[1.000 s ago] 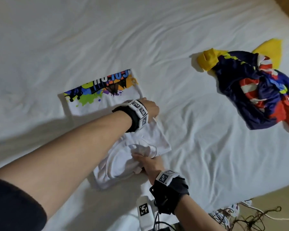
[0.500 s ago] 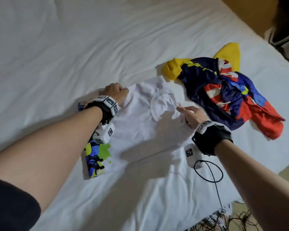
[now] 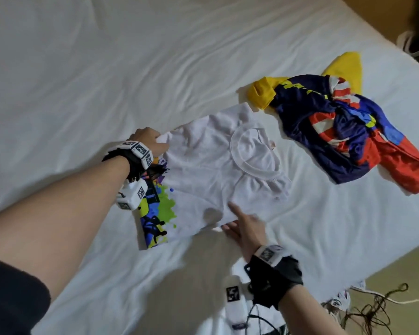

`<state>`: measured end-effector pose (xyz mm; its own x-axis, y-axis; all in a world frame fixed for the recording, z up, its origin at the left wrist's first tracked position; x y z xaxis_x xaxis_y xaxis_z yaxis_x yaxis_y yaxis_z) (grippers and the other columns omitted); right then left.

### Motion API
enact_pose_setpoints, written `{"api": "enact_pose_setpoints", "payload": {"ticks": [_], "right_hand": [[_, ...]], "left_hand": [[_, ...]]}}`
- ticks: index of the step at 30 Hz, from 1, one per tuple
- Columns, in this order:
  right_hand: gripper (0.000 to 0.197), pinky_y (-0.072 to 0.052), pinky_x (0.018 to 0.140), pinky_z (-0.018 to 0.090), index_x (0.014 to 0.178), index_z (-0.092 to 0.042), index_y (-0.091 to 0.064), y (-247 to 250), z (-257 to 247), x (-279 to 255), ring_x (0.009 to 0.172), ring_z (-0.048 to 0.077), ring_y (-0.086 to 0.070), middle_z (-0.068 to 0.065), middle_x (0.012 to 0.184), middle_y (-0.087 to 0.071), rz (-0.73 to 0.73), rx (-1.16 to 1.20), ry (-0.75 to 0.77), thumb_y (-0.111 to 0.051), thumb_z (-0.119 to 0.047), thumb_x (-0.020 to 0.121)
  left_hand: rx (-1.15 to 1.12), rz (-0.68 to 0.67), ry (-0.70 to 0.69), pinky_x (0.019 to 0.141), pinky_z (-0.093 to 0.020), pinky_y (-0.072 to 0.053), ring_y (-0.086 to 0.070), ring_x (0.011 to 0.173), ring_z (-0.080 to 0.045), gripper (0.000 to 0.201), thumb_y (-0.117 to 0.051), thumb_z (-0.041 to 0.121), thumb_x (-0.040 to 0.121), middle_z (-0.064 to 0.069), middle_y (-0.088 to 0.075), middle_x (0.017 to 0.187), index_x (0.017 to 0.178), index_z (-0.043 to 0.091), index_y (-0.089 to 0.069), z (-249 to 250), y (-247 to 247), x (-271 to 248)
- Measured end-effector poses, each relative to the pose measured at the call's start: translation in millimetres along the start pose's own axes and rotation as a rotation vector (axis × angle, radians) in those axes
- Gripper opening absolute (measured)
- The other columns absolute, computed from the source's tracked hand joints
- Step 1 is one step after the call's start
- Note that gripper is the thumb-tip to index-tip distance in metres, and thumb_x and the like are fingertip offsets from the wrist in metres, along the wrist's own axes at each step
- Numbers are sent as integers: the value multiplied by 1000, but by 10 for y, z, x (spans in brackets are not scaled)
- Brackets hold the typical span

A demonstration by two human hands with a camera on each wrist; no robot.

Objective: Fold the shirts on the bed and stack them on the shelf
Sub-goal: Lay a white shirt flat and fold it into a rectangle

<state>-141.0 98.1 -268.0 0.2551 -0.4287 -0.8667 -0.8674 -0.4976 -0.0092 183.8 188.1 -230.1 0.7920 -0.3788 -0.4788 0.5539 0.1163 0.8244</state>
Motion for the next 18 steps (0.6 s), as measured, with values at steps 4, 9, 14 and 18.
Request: {"api": "enact_pose_setpoints", "payload": {"ticks": [4, 9, 14, 18], "right_hand": [[49, -59, 74, 48, 82, -4, -73, -612, 346, 127, 77, 30, -71, 12, 80, -74, -29, -251, 135, -83, -42, 53], [33, -38, 61, 28, 69, -11, -46, -939, 298, -52, 71, 23, -52, 2, 69, -48, 17, -479, 167, -75, -23, 80], [23, -47, 84, 34, 108, -9, -59, -1116, 257, -61, 106, 34, -59, 13, 111, -65, -69, -797, 327, -58, -25, 92], [25, -36, 73, 36, 99, -1, -58, -1075, 105, -188, 103, 40, -57, 22, 107, -64, -56, -980, 498, -52, -25, 97]], "left_hand": [[-100, 27, 82, 71, -33, -46, -61, 87, -39, 27, -61, 37, 81, -21, -65, 97, 70, 13, -60, -273, 14, -165], [-199, 107, 339, 88, -41, -52, -62, 99, -42, 52, -55, 49, 82, -25, -66, 109, 105, 5, -68, -1173, 45, -645], [-458, 185, 607, 80, -37, -49, -61, 94, -42, 60, -49, 57, 90, -23, -66, 92, 89, -1, -66, -2010, -322, -1590], [-643, 197, 686, 78, -35, -49, -61, 90, -41, 33, -59, 32, 86, -25, -69, 93, 85, 1, -70, -1985, -815, -2330]]}}
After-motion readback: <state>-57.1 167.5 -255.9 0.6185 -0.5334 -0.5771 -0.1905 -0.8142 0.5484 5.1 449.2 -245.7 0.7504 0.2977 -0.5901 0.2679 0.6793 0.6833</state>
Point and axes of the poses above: each hand's wrist, its own x-axis towards the middle knuckle, its own y-axis out of the back of the hand, z = x × y, the point moved 5 cm from there along x, towards the middle knuckle
